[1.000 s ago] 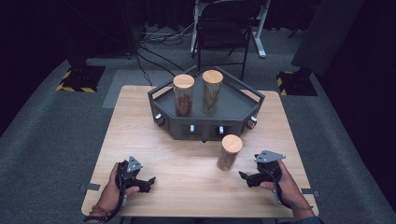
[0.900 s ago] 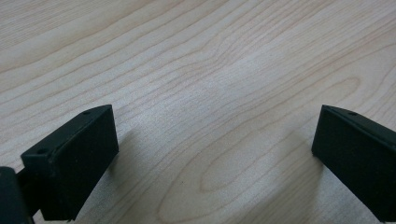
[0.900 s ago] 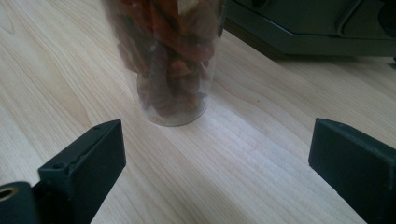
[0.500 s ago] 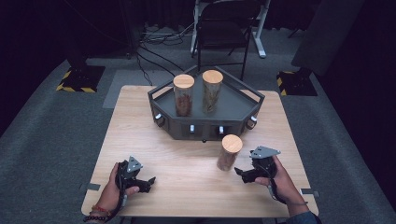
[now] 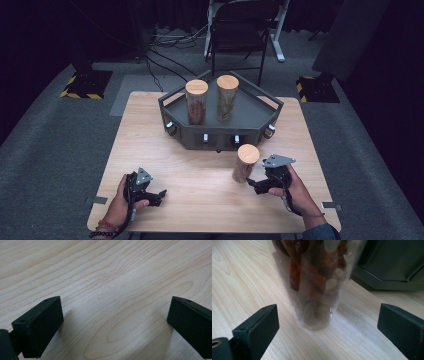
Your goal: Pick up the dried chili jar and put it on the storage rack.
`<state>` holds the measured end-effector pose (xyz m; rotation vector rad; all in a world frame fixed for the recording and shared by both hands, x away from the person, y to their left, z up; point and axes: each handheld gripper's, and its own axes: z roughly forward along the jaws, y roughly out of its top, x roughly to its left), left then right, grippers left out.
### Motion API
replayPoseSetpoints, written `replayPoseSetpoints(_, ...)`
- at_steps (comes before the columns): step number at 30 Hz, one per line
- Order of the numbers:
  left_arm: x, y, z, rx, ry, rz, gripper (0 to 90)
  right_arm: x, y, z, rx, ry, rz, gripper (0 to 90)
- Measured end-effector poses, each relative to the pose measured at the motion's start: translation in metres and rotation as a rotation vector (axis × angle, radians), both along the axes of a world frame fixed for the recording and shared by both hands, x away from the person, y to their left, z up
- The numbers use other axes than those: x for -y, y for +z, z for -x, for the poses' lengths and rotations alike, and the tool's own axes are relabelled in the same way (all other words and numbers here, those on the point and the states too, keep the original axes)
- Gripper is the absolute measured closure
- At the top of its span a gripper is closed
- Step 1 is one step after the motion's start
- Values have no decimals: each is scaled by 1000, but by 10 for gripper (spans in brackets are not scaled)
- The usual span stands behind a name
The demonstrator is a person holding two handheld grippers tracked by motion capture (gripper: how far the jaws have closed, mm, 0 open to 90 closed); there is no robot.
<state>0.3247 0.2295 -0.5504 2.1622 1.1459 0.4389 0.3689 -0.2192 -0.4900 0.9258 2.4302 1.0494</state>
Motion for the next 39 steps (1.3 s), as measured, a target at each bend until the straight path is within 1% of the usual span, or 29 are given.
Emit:
replayPoseSetpoints(7, 0, 0, 0, 0, 0, 0, 4, -8, 0, -4, -8, 6, -14, 40)
replayPoseSetpoints(15, 0, 0, 0, 0, 0, 0, 4, -18, 0, -9, -3, 20, -17, 48)
replayPoseSetpoints(19, 0, 0, 0, 0, 0, 0, 4, -23, -1, -11, -4, 17, -25, 59)
replayPoseSetpoints(21, 0, 0, 0, 0, 0, 0, 4, -25, -2, -12, 4, 12, -27, 68)
replayPoseSetpoints(27, 0, 0, 0, 0, 0, 0, 4, -28, -2, -14, 0, 6, -42, 88)
replayPoseSetpoints(29, 0, 0, 0, 0, 0, 0, 4, -29, -3, -15, 2, 5, -41, 101)
replayPoseSetpoints(32, 0, 0, 0, 0, 0, 0, 4, -30, -3, -16, -2, -6, -52, 129)
replayPoseSetpoints(36, 0, 0, 0, 0, 0, 0, 4, -31, -5, -18, -24, -11, -79, 186)
replayPoseSetpoints(37, 0, 0, 0, 0, 0, 0, 4, -32, -6, -19, -29, -13, -84, 222)
replayPoseSetpoints(39, 0, 0, 0, 0, 0, 0, 4, -32, -7, -20, -25, -19, -87, 237)
